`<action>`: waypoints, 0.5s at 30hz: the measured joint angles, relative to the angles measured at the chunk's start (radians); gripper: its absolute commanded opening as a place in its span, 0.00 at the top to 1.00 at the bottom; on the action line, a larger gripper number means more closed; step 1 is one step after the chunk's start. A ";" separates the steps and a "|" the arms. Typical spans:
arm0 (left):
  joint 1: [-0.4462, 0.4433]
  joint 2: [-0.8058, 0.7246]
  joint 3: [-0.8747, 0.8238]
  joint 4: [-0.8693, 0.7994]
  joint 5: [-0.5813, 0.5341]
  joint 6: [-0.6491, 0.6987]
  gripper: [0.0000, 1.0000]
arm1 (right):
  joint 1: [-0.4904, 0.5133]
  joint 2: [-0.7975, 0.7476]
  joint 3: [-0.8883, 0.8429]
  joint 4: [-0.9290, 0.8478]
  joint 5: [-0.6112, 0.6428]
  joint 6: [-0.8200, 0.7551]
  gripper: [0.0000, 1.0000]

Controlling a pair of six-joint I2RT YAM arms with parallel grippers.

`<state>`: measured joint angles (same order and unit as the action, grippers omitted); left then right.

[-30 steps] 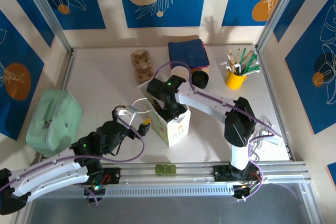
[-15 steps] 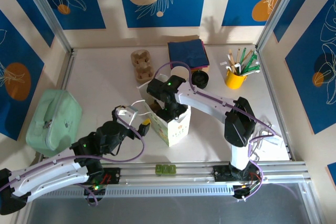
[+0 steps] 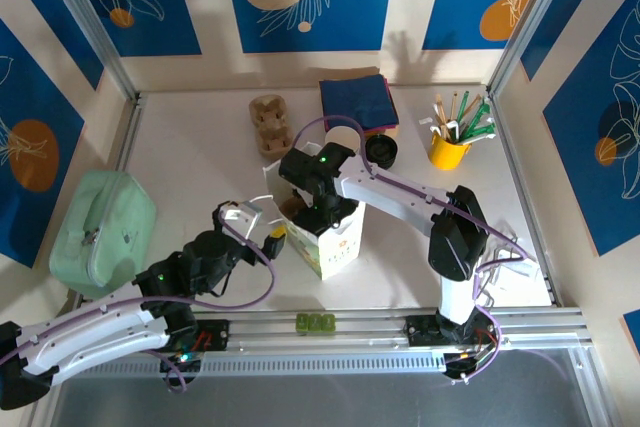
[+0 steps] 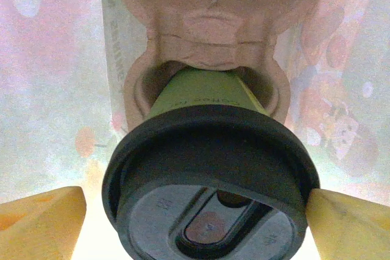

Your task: Pack the takeout coffee

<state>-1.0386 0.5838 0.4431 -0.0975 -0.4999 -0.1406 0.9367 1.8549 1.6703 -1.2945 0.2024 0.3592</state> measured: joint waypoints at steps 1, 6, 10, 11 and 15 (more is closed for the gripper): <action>0.000 -0.001 0.000 0.000 0.000 0.000 0.01 | 0.000 0.000 0.000 -0.001 0.000 0.000 0.06; 0.000 -0.001 0.000 -0.001 0.000 0.000 0.01 | 0.000 0.000 0.009 -0.004 0.004 0.000 0.07; 0.000 -0.001 0.000 -0.001 -0.001 0.000 0.01 | 0.005 -0.001 0.019 -0.004 0.008 0.000 0.07; 0.000 0.000 0.000 -0.001 -0.001 0.000 0.01 | 0.006 -0.002 0.022 -0.005 0.008 0.000 0.07; 0.000 0.000 0.000 -0.001 -0.001 0.000 0.01 | 0.009 -0.013 0.035 -0.008 0.013 0.000 0.08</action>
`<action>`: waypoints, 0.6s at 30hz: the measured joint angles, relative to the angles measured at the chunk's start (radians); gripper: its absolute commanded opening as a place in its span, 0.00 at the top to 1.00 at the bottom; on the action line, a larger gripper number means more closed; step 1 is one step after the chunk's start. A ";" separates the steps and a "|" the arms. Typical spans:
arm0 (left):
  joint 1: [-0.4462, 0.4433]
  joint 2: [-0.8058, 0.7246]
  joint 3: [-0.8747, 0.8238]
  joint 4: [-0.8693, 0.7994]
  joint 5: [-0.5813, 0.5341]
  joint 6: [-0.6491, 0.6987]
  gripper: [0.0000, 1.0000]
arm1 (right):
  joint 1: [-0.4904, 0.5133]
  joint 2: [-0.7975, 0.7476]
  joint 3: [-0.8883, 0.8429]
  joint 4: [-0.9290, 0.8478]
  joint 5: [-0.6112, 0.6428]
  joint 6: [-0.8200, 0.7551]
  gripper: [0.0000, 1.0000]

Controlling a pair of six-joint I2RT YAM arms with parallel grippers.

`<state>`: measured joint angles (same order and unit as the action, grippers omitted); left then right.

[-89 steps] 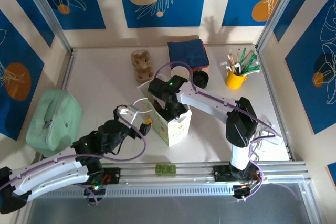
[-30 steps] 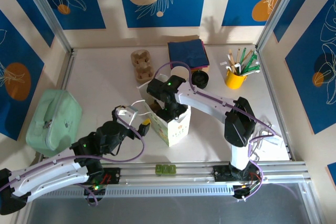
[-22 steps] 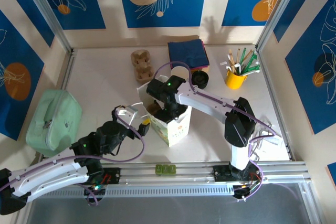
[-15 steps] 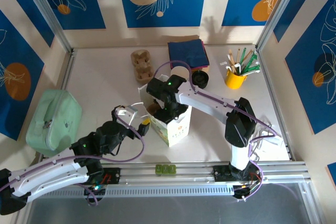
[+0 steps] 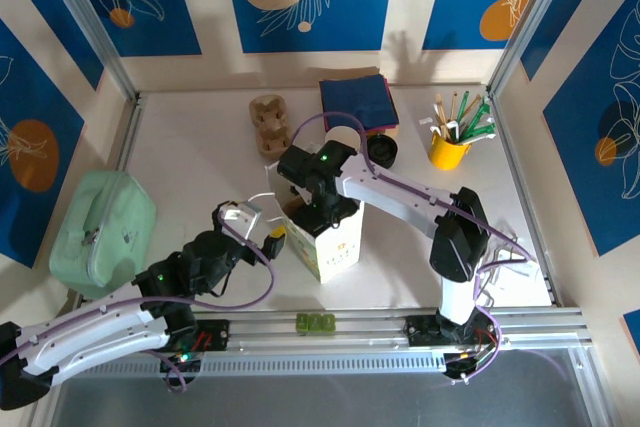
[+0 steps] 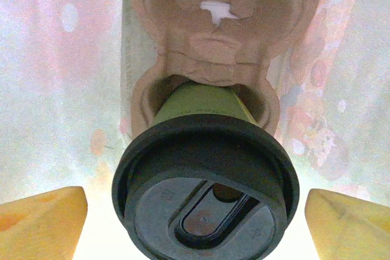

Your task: Pack the takeout coffee

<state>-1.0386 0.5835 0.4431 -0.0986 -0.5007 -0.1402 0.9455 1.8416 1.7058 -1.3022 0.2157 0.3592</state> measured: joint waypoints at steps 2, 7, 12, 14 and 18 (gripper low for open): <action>0.000 0.000 0.000 0.000 -0.001 0.000 0.01 | 0.000 -0.003 0.008 0.000 0.006 0.000 0.08; 0.000 0.000 0.000 0.000 -0.003 0.000 0.01 | 0.000 -0.010 0.010 0.000 0.021 -0.001 0.09; 0.000 0.000 0.000 0.000 -0.006 0.000 0.01 | 0.000 -0.013 0.027 -0.003 0.024 -0.002 0.09; 0.000 0.000 0.000 0.000 -0.006 0.000 0.01 | 0.000 -0.013 0.036 -0.004 0.024 -0.003 0.09; 0.000 0.000 0.000 0.000 -0.007 0.001 0.00 | 0.000 -0.013 0.052 -0.008 0.024 -0.003 0.09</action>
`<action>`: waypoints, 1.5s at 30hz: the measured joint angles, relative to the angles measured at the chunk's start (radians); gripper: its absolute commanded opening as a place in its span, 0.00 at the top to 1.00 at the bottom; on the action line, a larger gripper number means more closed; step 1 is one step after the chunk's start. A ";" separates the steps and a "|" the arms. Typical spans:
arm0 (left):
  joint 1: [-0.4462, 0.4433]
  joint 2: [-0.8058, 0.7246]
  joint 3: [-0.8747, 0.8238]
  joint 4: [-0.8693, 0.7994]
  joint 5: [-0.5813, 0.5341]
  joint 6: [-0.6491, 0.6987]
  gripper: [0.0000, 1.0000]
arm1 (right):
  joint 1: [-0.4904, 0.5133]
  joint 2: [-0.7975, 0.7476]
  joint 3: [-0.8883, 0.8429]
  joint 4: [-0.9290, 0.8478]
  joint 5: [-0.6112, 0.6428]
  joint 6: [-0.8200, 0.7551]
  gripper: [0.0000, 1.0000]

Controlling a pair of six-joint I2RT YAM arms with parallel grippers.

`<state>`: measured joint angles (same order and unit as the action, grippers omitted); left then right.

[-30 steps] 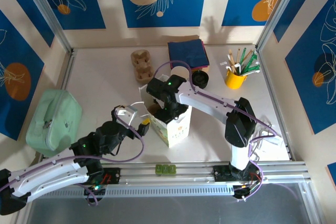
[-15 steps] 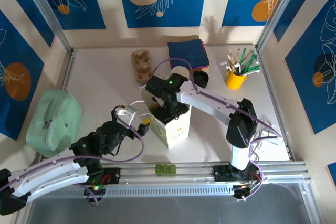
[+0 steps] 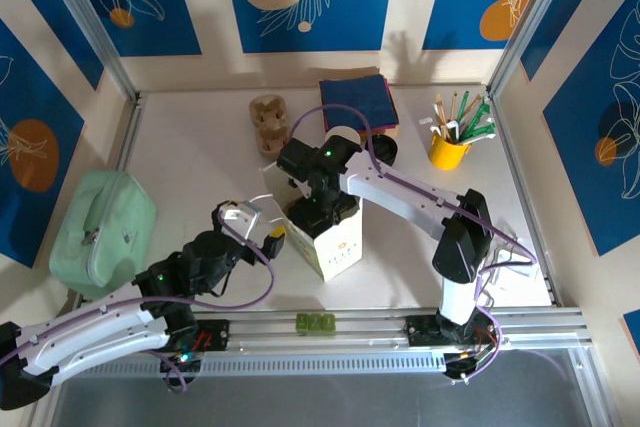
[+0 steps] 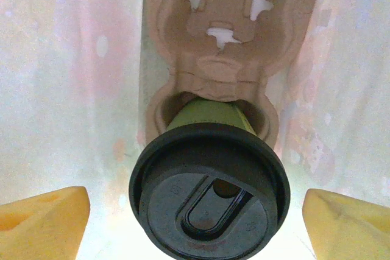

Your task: Pack the takeout coffee

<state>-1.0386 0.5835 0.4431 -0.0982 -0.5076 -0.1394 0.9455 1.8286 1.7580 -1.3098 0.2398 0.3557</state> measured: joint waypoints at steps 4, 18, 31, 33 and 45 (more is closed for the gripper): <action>0.000 0.000 0.000 0.000 0.000 0.000 0.01 | 0.000 0.000 0.007 -0.008 0.000 0.000 0.11; 0.000 0.000 0.000 0.000 0.000 0.000 0.01 | 0.001 0.001 0.007 -0.039 0.049 -0.015 0.21; 0.000 0.000 0.000 0.000 -0.001 0.000 0.00 | 0.008 0.001 0.007 -0.041 0.068 -0.023 0.21; 0.000 0.001 0.000 0.000 -0.001 0.000 0.00 | 0.008 0.001 0.007 -0.041 0.068 -0.026 0.21; 0.000 0.001 0.000 0.000 -0.003 -0.001 0.00 | 0.007 -0.019 0.039 -0.041 0.066 -0.032 0.21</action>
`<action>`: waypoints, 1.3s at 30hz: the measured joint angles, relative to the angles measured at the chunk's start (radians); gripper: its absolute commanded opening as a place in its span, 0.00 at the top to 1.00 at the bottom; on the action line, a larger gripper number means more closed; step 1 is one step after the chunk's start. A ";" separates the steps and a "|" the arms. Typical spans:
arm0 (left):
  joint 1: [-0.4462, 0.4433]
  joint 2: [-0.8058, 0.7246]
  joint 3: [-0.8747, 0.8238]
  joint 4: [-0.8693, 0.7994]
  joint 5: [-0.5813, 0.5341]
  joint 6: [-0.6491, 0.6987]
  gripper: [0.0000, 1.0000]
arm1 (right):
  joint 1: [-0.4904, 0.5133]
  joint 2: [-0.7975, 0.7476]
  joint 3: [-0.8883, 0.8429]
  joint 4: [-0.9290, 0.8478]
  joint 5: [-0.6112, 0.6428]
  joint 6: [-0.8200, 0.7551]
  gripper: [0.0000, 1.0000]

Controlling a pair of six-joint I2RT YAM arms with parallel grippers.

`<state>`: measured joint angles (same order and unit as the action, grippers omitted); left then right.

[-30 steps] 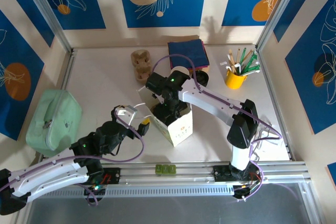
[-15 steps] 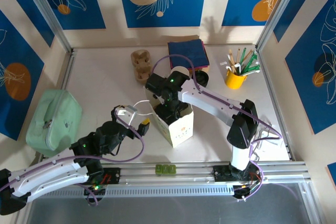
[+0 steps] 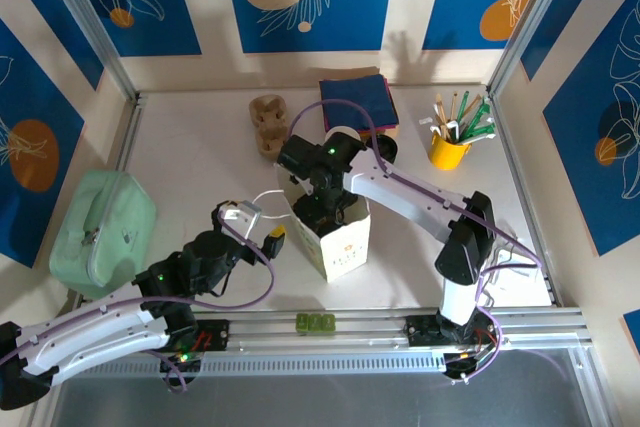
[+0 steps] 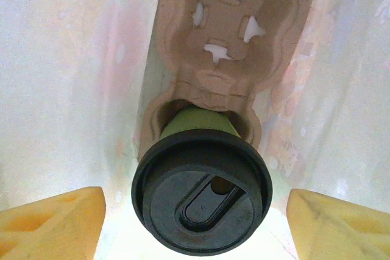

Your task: Pack the takeout coffee

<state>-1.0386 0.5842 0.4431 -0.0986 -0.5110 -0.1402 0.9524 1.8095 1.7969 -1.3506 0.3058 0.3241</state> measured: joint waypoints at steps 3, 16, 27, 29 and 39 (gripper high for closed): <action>0.000 0.000 0.000 0.000 0.000 0.000 0.00 | -0.003 -0.009 0.003 0.000 0.000 -0.002 0.21; 0.000 0.001 0.000 0.000 0.000 0.000 0.00 | -0.023 -0.045 0.035 0.000 -0.005 -0.002 0.21; 0.000 0.002 0.000 0.000 0.000 0.000 0.00 | -0.035 -0.078 0.085 0.001 -0.026 -0.002 0.21; 0.000 0.002 0.000 0.000 0.000 0.000 0.00 | -0.037 -0.084 0.091 0.001 -0.031 -0.002 0.21; 0.000 0.002 0.000 0.000 0.000 0.000 0.00 | -0.043 -0.154 0.161 0.003 -0.056 -0.009 0.20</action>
<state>-1.0386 0.5865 0.4431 -0.0982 -0.5110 -0.1398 0.9092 1.6558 1.9579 -1.3479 0.2501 0.3149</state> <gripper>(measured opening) 0.997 0.797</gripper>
